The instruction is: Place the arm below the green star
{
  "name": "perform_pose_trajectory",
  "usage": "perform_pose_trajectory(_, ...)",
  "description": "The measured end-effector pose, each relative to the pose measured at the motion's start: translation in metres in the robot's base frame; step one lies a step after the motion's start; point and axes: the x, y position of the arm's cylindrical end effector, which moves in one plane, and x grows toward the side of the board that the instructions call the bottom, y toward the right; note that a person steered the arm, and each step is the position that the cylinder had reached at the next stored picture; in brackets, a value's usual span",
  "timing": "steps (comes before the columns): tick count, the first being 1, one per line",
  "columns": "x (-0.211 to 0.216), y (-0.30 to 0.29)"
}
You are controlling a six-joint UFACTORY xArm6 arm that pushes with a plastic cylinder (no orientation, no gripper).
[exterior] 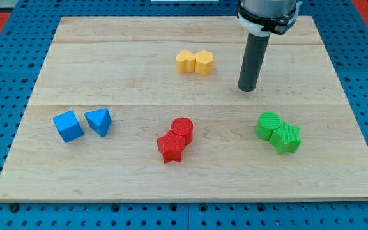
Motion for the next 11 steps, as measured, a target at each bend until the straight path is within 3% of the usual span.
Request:
perform_pose_trajectory(1,-0.001,0.034)
perform_pose_trajectory(2,0.014,0.108)
perform_pose_trajectory(3,0.065,0.128)
perform_pose_trajectory(4,0.119,0.128)
perform_pose_trajectory(6,0.163,0.136)
perform_pose_trajectory(9,0.171,0.066)
perform_pose_trajectory(11,0.171,0.049)
